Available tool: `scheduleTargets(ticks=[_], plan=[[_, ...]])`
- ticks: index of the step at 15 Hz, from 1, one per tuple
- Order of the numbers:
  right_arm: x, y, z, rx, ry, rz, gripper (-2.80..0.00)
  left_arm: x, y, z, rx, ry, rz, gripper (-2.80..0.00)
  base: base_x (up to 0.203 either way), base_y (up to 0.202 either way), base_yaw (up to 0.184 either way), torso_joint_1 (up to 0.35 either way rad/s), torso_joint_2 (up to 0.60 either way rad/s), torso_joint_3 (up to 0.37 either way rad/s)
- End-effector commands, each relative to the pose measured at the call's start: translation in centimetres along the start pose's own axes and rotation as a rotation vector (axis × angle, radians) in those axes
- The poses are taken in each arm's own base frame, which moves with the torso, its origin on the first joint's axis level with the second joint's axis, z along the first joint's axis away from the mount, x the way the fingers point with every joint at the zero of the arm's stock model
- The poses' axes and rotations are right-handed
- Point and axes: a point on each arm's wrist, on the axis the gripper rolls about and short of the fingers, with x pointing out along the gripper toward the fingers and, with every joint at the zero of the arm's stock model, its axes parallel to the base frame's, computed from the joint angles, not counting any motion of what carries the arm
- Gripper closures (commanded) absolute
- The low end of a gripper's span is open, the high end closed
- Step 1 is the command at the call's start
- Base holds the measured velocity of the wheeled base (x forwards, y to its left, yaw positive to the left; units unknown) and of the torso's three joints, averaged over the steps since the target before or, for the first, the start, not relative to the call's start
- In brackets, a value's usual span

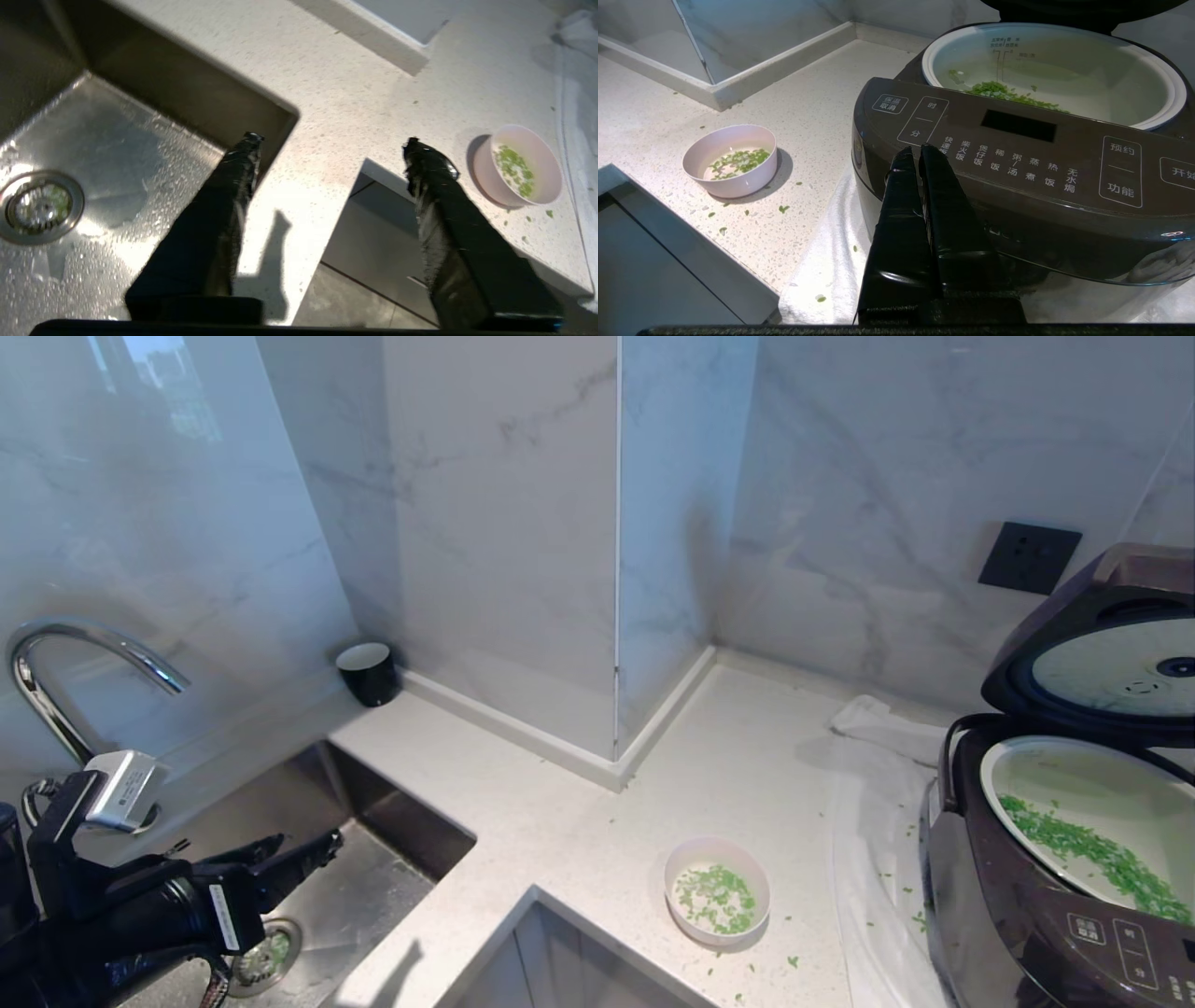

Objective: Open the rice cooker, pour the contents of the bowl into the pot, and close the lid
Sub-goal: Pick up the bowl on the table

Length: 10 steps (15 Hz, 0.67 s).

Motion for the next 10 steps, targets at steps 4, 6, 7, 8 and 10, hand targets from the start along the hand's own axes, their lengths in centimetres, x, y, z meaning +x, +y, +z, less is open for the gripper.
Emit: scheduleTargets(ticks=[4, 6, 7, 8, 10], plan=[[0.0, 0.0, 0.0, 0.000, 0.000, 0.001, 0.00, -2.2, -1.9, -0.6, 0.136, -0.052, -0.148, 0.00, 0.000, 0.000, 0.000, 0.000, 0.00, 0.000], [0.0, 0.0, 0.0, 0.000, 0.000, 0.000, 0.00, -3.1, -3.1, -0.9, 0.214, -0.070, -0.256, 0.00, 0.000, 0.000, 0.000, 0.000, 0.00, 0.000], [0.0, 0.0, 0.0, 0.000, 0.000, 0.000, 0.00, -3.8, -3.6, -0.9, 0.257, -0.096, -0.303, 0.00, 0.000, 0.000, 0.000, 0.000, 0.00, 0.000], [0.0, 0.0, 0.0, 0.000, 0.000, 0.001, 0.00, -4.4, -3.6, -0.8, 0.289, -0.131, -0.317, 0.00, 0.000, 0.000, 0.000, 0.000, 0.00, 0.000], [0.0, 0.0, 0.0, 0.000, 0.000, 0.001, 0.00, -5.7, -3.4, -0.6, 0.304, -0.196, -0.317, 0.00, 0.000, 0.000, 0.000, 0.000, 0.00, 0.000]])
